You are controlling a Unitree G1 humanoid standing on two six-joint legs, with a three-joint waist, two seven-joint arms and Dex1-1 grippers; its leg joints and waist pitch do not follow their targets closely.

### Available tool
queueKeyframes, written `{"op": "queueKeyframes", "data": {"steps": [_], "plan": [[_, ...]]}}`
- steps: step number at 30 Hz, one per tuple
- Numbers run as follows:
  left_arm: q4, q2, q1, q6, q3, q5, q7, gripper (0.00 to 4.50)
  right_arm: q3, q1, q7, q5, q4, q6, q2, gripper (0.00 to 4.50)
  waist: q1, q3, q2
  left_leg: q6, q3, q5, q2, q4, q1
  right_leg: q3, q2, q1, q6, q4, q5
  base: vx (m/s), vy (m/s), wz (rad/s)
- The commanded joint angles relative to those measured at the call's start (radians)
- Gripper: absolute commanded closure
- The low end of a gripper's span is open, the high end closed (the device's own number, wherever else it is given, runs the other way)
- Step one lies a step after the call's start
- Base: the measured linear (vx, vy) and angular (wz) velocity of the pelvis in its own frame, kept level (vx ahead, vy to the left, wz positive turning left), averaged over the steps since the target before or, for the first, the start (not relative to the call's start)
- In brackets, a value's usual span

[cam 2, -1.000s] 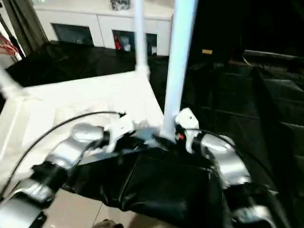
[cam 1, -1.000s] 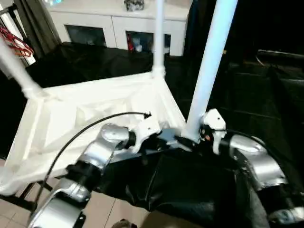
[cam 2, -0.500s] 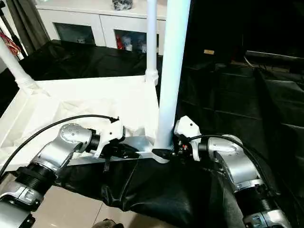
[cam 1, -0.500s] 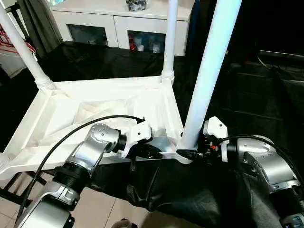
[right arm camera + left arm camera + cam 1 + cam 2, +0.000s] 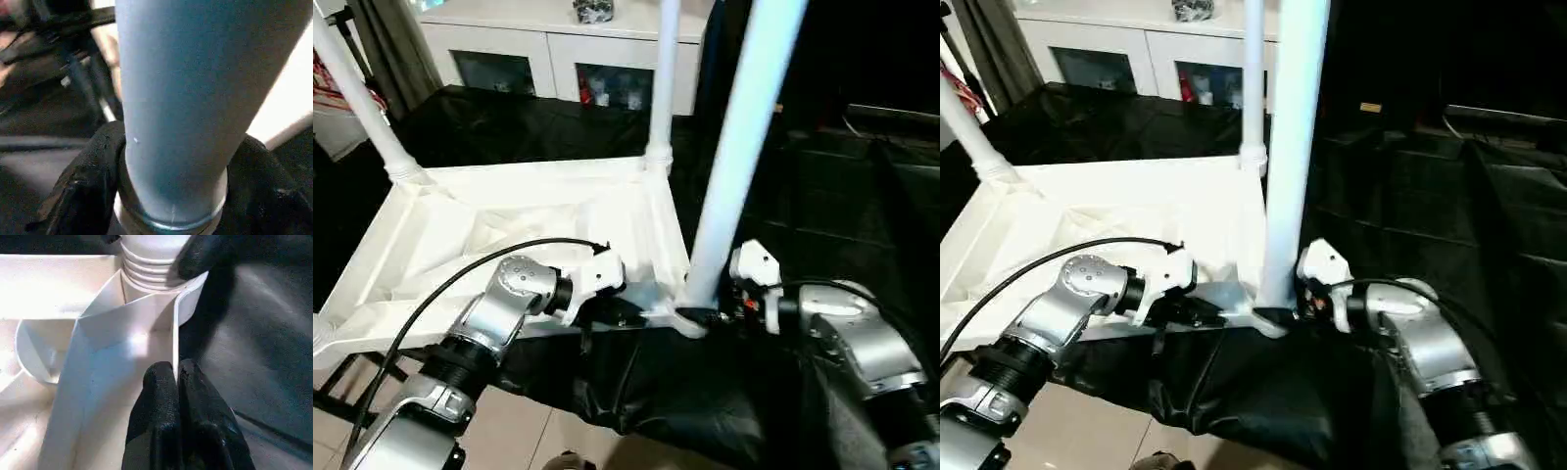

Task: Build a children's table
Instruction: Rotate leg to tighten

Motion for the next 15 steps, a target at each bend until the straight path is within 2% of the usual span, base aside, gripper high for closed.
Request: {"op": "queueKeyframes", "data": {"steps": [1,3,5,8,9,11,13,15], "plan": [[0.03,-0.06,-0.074,0.019,0.034,0.014,0.126,4.5,-0.025,-0.036,-0.175,-0.029,0.095,0.023,0.071,1.87,-0.003,-0.066,-0.011,0.042,-0.02,-0.221,0.054,-0.073,0.02,0.047,-0.078,0.04,-0.219,-0.086,-0.262,0.0,0.0,0.0],[0.077,-0.105,-0.106,0.041,0.039,0.033,0.213,4.5,-0.038,-0.06,-0.288,-0.05,0.151,0.023,0.125,1.88,-0.01,-0.067,-0.012,0.008,-0.027,-0.236,0.052,-0.077,0.02,0.042,-0.082,0.047,-0.197,-0.088,-0.313,0.0,0.0,0.0],[0.101,-0.129,-0.122,0.048,0.041,0.041,0.256,4.5,-0.046,-0.073,-0.342,-0.054,0.174,0.024,0.157,1.88,-0.015,-0.068,-0.013,0.011,-0.024,-0.229,0.049,-0.075,0.02,0.046,-0.08,0.046,-0.192,-0.088,-0.292,0.0,0.0,0.0],[0.14,-0.168,-0.148,0.061,0.047,0.047,0.323,4.5,-0.058,-0.094,-0.436,-0.065,0.211,0.021,0.21,1.88,-0.018,-0.073,-0.012,0.031,-0.023,-0.174,0.049,-0.07,0.015,0.047,-0.079,0.048,-0.21,-0.079,-0.191,0.0,0.0,0.0],[0.176,-0.201,-0.17,0.068,0.056,0.049,0.384,4.5,-0.066,-0.116,-0.518,-0.082,0.25,0.013,0.251,1.88,-0.017,-0.076,-0.012,0.04,-0.022,-0.153,0.049,-0.068,0.015,0.046,-0.08,0.051,-0.216,-0.077,-0.162,0.0,0.0,0.0],[0.221,-0.243,-0.199,0.067,0.063,0.055,0.438,4.5,-0.079,-0.148,-0.602,-0.098,0.306,-0.006,0.302,1.88,-0.02,-0.075,-0.01,0.045,-0.02,-0.142,0.046,-0.067,0.015,0.045,-0.077,0.049,-0.227,-0.076,-0.14,0.0,0.0,0.0],[0.252,-0.273,-0.22,0.051,0.061,0.063,0.464,4.5,-0.082,-0.172,-0.625,-0.103,0.346,-0.031,0.335,1.88,-0.021,-0.075,-0.009,0.038,-0.022,-0.16,0.046,-0.069,0.018,0.044,-0.079,0.05,-0.229,-0.078,-0.158,0.0,0.0,0.0],[0.253,-0.274,-0.221,0.04,0.057,0.064,0.455,4.5,-0.085,-0.174,-0.597,-0.091,0.345,-0.035,0.334,1.32,-0.019,-0.074,-0.008,0.052,-0.023,-0.165,0.049,-0.069,0.016,0.044,-0.08,0.054,-0.229,-0.077,-0.137,0.0,0.0,0.0]]}}
